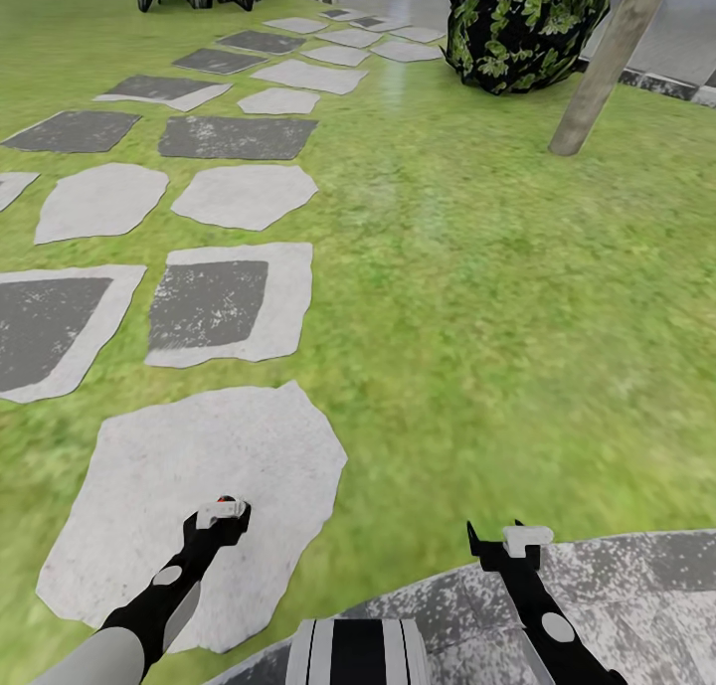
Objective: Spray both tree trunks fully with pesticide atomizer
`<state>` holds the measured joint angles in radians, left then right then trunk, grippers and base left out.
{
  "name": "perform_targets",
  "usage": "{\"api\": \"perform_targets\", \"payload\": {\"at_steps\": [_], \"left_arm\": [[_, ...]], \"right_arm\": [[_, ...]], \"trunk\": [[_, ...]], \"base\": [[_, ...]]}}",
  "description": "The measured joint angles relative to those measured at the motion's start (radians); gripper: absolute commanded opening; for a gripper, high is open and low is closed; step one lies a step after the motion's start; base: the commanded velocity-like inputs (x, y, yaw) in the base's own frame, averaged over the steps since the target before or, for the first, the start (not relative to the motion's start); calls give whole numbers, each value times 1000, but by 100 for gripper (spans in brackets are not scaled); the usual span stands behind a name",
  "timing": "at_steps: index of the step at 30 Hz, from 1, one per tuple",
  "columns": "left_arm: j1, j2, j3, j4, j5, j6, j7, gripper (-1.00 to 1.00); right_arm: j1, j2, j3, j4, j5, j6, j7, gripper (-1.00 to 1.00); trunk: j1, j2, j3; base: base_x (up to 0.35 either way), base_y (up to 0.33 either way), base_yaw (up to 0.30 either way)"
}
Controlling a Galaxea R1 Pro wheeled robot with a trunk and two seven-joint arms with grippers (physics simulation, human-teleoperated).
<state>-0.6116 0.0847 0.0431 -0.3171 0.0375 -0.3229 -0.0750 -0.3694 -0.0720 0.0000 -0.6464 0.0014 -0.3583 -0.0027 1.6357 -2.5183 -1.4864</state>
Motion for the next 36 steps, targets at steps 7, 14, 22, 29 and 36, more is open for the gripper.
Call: {"api": "perform_targets", "payload": {"at_steps": [7,14,22,29,36], "left_arm": [[0,0,0,1,0,0,0,100],[0,4,1,1,4,0,-1,-100],[0,5,1,-4,5,0,0,-100],[0,5,1,-6,5,0,0,-100],[0,6,1,-6,5,0,0,-100]], "right_arm": [[0,0,0,1,0,1,0,100],[0,0,0,1,0,1,0,100],[0,0,0,1,0,1,0,100],[0,0,0,2,0,1,0,100],[0,0,0,2,0,1,0,100]], "trunk": [[0,0,0],[0,0,0],[0,0,0],[0,0,0],[0,0,0]], "base": [[2,0,0],[0,0,0],[0,0,0],[0,0,0],[0,0,0]]}}
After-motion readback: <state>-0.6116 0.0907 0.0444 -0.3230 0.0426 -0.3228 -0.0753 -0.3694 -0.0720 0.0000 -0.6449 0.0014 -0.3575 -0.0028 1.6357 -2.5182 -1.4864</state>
